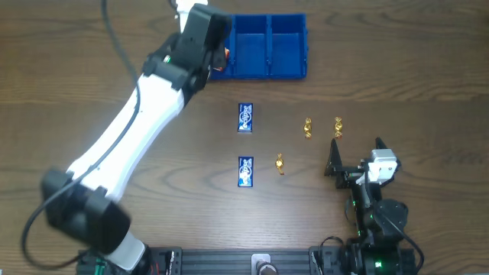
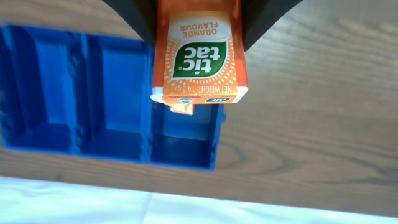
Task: Sort Candies Into Trays
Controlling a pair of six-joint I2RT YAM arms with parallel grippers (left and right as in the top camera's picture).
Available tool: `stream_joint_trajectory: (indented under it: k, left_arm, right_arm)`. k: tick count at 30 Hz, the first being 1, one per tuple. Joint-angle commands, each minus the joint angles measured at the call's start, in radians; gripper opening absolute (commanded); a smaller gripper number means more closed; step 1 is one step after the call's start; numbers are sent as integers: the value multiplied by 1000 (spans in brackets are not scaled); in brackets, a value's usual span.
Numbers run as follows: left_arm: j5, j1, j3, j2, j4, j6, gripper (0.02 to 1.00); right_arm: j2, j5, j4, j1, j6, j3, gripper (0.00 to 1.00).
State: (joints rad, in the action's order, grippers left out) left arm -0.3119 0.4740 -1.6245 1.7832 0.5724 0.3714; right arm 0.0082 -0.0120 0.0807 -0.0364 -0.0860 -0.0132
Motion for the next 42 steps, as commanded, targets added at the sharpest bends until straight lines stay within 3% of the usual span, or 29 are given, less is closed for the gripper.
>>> stream_joint_trajectory:
  k: [1, 7, 9, 11, 12, 16, 20, 22, 24, 27, 33, 37, 42]
  left_arm:
    - [63, -50, -175, 235, -5, -35, 321]
    - [107, -83, -185, 330, -110, -35, 358]
    - [115, -84, -185, 330, -108, -36, 507]
    - [125, -83, -185, 321, -107, -35, 748]
    - [126, -83, -185, 303, -101, -35, 772]
    - [111, -80, -184, 85, -39, -83, 798]
    - [-71, -31, -173, -252, -3, -193, 809]
    - [-89, -37, -94, -406, -52, -238, 816]
    - [-50, -83, 49, -541, -154, -246, 816]
    - [158, -225, 367, -791, -337, -283, 822]
    - [340, -437, 898, -1255, -518, -353, 853]
    - [347, -503, 1222, -1556, -548, -354, 1000]
    - [346, -505, 1468, -1724, -554, -354, 998]
  right_arm:
    - [-5, -5, 2, -2, 9, 5, 998]
    - [-5, -6, 2, -2, 9, 5, 998]
    - [-5, -5, 2, -2, 9, 5, 996]
    - [-5, -6, 2, -2, 9, 5, 998]
    - [-5, -6, 2, -2, 9, 5, 998]
    - [-5, -5, 2, -2, 9, 5, 998]
    - [-5, -5, 2, -2, 9, 5, 998]
    - [-5, -5, 2, -2, 9, 5, 998]
    - [-5, -5, 2, -2, 9, 5, 998]
    - [-5, -6, 2, -2, 9, 5, 998]
    - [-5, -5, 2, -2, 9, 5, 998]
    - [-5, -5, 2, -2, 9, 5, 998]
    - [-5, -6, 2, -2, 9, 5, 998]
